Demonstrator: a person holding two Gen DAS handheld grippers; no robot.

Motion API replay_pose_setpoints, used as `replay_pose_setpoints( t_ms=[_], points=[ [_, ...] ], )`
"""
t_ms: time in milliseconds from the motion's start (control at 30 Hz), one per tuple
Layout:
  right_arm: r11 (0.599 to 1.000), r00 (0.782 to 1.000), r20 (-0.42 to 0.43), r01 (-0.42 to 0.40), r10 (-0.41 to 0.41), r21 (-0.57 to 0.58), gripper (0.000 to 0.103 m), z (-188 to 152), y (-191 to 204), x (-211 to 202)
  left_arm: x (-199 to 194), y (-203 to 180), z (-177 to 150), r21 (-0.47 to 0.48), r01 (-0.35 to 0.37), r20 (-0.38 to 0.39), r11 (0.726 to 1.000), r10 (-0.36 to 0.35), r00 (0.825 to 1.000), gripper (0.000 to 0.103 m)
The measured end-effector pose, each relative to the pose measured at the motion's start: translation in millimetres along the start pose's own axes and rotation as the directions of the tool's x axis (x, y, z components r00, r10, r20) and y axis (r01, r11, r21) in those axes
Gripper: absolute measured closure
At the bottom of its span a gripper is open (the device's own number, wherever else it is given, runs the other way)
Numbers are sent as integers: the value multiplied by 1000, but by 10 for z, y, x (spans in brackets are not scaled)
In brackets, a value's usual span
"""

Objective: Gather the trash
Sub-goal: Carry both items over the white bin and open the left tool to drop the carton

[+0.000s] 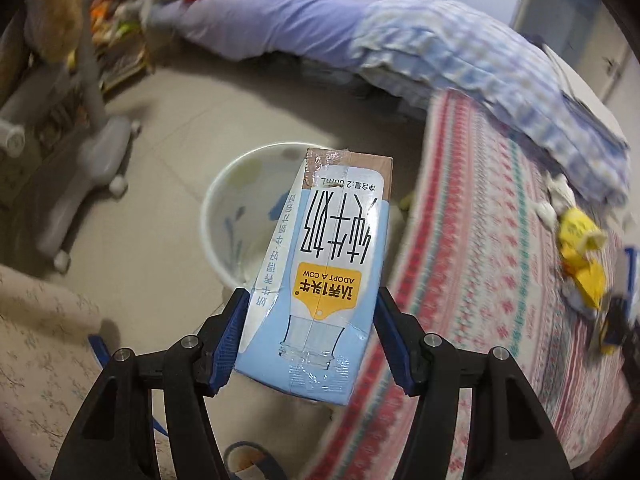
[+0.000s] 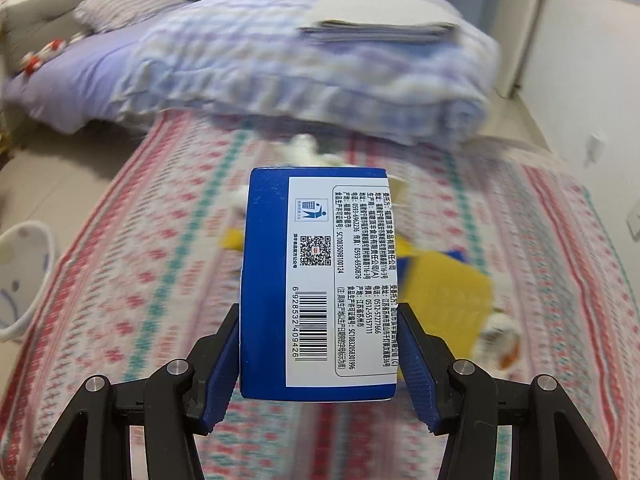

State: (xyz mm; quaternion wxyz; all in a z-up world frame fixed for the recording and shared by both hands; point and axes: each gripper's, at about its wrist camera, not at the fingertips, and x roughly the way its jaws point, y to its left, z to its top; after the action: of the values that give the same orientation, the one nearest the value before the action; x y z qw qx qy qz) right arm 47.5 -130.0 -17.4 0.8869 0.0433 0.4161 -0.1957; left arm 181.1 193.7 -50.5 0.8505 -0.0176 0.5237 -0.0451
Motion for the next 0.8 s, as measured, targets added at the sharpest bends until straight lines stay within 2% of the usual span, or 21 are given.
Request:
replay_pose_setpoints(
  t_ms=[100, 167, 233, 367, 500, 600, 667, 800],
  points=[
    [998, 999, -2, -50, 50, -47, 41, 17, 323, 52, 112, 258, 126, -82, 39, -26, 996, -41, 999, 38],
    [989, 990, -35, -140, 138, -53, 41, 17, 553, 117, 192, 385, 190, -130, 52, -45, 990, -58, 997, 38],
    [964, 962, -82, -263, 259, -37, 41, 13, 809, 201, 290, 441, 233, -172, 65, -61, 983, -77, 995, 38],
    [909, 909, -119, -410, 399, -80, 41, 48, 1355, 288, 465, 428, 314, -200, 71, -78, 977, -89, 993, 38],
    [873, 878, -139, -474, 459, -113, 41, 123, 1881, 380, 629, 499, 418, -233, 125, -81, 965, -147, 986, 36],
    [838, 839, -162, -537, 519, -99, 41, 207, 2241, 500, 612, 637, 462, -282, 122, -49, 952, -141, 989, 35],
    [826, 829, -178, -552, 530, -110, 40, 254, 2414, 593, 574, 751, 468, -336, 153, -30, 929, -173, 984, 35],
    [821, 818, -221, -561, 531, -102, 40, 284, 2672, 794, 506, 971, 464, -450, 212, -6, 868, -240, 971, 35]
  ],
)
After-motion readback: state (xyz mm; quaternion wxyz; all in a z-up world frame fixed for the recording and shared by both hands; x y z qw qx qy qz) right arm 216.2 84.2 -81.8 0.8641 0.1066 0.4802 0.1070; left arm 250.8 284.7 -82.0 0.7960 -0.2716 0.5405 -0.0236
